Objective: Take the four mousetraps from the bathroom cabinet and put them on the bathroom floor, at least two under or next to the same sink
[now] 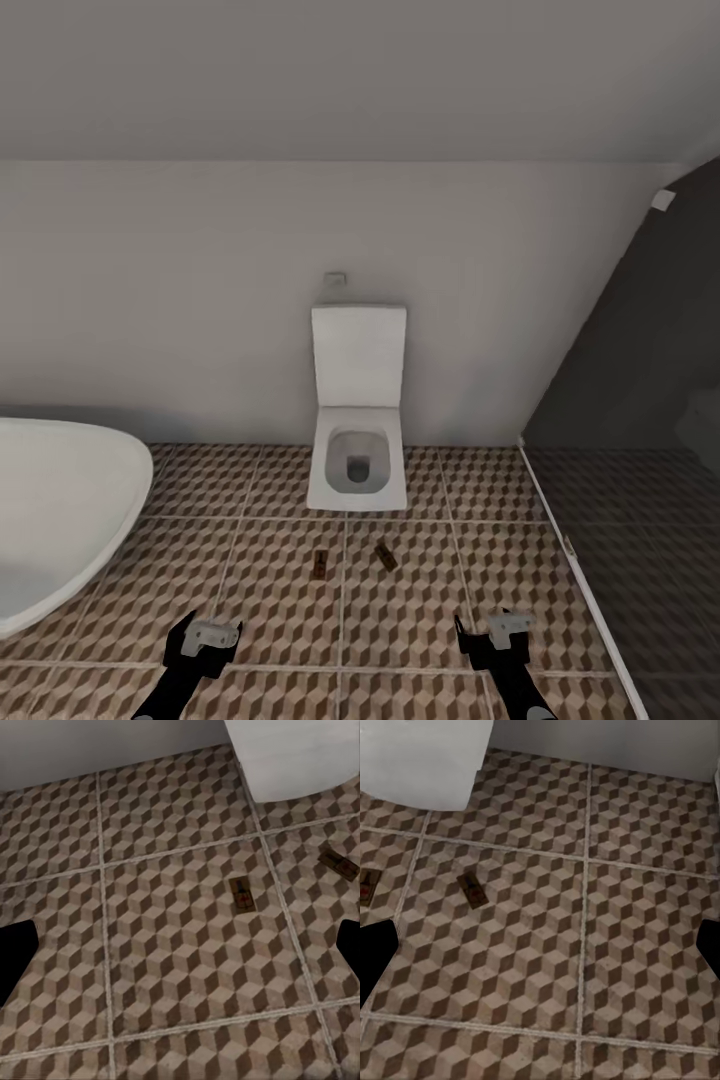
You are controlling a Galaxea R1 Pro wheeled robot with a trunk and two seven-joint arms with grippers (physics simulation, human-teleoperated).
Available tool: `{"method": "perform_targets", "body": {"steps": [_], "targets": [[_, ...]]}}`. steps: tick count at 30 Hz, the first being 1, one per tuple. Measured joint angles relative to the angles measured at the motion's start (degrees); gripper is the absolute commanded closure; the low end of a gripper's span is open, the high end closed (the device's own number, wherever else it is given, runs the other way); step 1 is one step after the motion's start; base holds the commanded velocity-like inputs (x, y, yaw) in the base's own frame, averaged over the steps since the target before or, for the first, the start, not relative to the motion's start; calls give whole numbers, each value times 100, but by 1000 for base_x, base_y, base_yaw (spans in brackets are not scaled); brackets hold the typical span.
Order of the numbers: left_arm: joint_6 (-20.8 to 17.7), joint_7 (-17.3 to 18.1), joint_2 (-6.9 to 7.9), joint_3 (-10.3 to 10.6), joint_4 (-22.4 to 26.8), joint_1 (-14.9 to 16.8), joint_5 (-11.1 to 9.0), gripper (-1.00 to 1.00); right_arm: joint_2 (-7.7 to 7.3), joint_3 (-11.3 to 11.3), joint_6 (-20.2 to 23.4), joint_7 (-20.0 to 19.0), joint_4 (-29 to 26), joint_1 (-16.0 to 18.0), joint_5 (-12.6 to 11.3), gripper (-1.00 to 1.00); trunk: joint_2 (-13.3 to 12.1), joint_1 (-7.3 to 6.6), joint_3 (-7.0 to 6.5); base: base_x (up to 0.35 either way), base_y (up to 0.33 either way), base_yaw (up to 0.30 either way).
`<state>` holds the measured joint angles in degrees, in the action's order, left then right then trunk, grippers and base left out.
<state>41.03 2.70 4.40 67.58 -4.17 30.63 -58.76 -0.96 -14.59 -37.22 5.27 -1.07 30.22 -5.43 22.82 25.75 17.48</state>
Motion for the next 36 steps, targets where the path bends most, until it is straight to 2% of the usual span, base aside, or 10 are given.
{"method": "perform_targets", "body": {"steps": [18, 36], "targets": [[-4, 0, 0, 0, 0, 0, 0, -100, 0, 0, -2, 0, -1, -1, 0, -100, 0, 0, -110, 0, 0, 188], [-93, 0, -5, -1, -1, 1, 1, -100, -1, -1, -4, 0, -2, -2, 1, -100, 0, 0, -261, 0, 0, 79]]}}
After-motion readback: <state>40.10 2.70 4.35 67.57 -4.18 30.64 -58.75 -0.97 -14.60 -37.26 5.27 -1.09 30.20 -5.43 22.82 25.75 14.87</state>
